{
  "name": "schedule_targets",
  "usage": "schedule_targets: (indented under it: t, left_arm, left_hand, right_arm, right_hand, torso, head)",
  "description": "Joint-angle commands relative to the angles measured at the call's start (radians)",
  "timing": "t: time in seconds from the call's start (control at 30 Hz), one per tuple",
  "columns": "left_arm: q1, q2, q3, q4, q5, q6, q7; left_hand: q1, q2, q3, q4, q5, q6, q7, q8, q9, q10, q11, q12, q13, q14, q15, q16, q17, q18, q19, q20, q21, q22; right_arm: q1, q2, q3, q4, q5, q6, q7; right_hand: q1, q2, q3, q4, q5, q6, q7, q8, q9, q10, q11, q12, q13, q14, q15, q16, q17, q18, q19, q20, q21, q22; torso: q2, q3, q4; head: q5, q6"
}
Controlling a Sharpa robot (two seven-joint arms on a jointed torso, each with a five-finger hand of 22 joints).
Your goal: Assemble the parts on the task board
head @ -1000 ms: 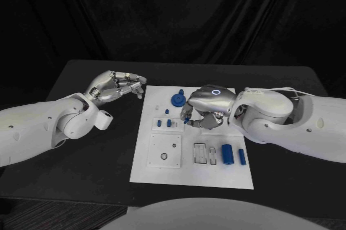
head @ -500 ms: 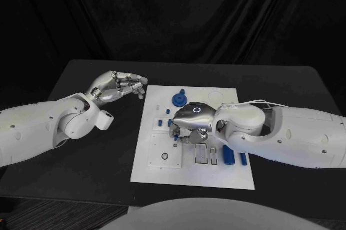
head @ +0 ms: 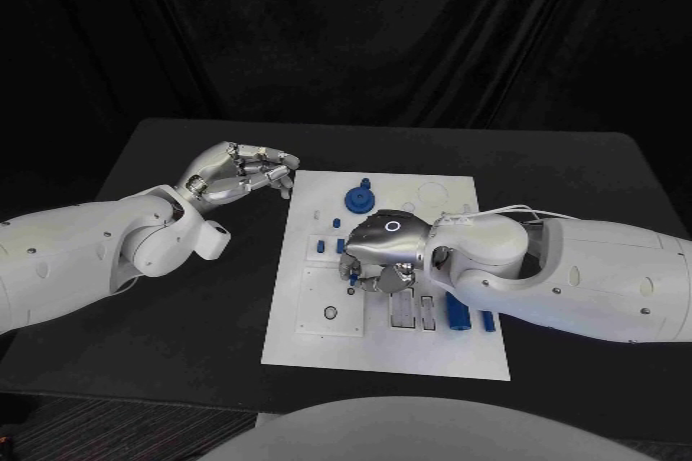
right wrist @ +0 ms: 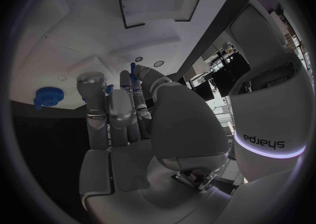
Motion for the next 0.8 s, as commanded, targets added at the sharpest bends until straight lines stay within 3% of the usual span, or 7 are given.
schedule_targets:
  t: [0.03,0.3,0.53,0.8]
  left_arm:
    - [-0.002,0.002,0.001,0.001,0.009,0.015,0.047]
    - [-0.003,0.004,0.001,-0.002,0.009,0.019,0.043]
    - [-0.009,0.007,0.001,-0.005,0.009,0.025,0.041]
    - [-0.013,0.008,0.001,-0.007,0.009,0.029,0.039]
  left_hand:
    - [0.004,0.009,0.003,-0.004,0.005,-0.004,0.003,0.004,-0.002,-0.006,0.001,0.004,-0.002,-0.008,0.0,-0.003,-0.002,-0.007,-0.002,0.004,-0.005,0.001]
    - [0.004,0.009,0.003,-0.005,0.005,-0.006,0.004,0.003,-0.002,-0.009,0.001,0.004,-0.003,-0.01,0.0,-0.004,-0.003,-0.007,-0.003,0.005,-0.006,0.002]
    - [0.005,0.01,0.003,-0.006,0.005,-0.009,0.004,0.002,-0.003,-0.012,0.002,0.005,-0.005,-0.011,0.001,-0.004,-0.004,-0.008,-0.004,0.005,-0.007,0.002]
    - [0.004,0.01,0.003,-0.007,0.005,-0.011,0.005,0.002,-0.003,-0.015,0.002,0.005,-0.006,-0.013,0.001,-0.004,-0.005,-0.008,-0.005,0.005,-0.008,0.003]
  right_arm:
    - [-0.005,0.001,0.0,0.003,-0.017,-0.006,0.0]
    - [-0.01,-0.003,0.0,0.011,-0.018,-0.002,-0.006]
    - [-0.013,-0.002,0.0,0.01,-0.018,0.004,-0.011]
    - [-0.021,0.001,0.0,0.005,-0.018,0.011,-0.017]
  right_hand:
    - [-0.004,-0.007,0.006,0.0,-0.005,-0.003,0.0,-0.003,0.0,0.007,0.0,-0.004,-0.001,0.012,0.001,0.006,0.001,-0.009,0.003,0.001,0.004,0.102]
    - [-0.002,-0.009,0.007,-0.002,-0.005,-0.002,0.001,-0.004,0.0,0.009,0.0,-0.006,-0.002,0.01,0.001,0.006,0.0,-0.009,0.002,0.001,0.003,0.101]
    - [-0.001,-0.009,0.008,-0.004,-0.003,-0.004,0.002,-0.006,0.0,0.008,0.001,-0.008,-0.003,0.009,0.001,0.007,0.0,-0.009,0.001,0.001,0.003,0.101]
    - [-0.001,-0.009,0.008,-0.004,-0.002,-0.005,0.002,-0.008,-0.001,0.008,0.001,-0.009,-0.003,0.008,0.001,0.006,-0.001,-0.008,0.0,0.001,0.001,0.1]
  torso:
    - [-0.003,-0.0008,0.0001]
    - [-0.003,-0.0009,-0.0011]
    - [-0.001,-0.0015,0.0015]
    - [-0.001,-0.0018,0.0002]
  head:
    - [0.002,0.0]
    - [0.008,0.0]
    - [0.001,0.0]
    - [0.004,0.0]
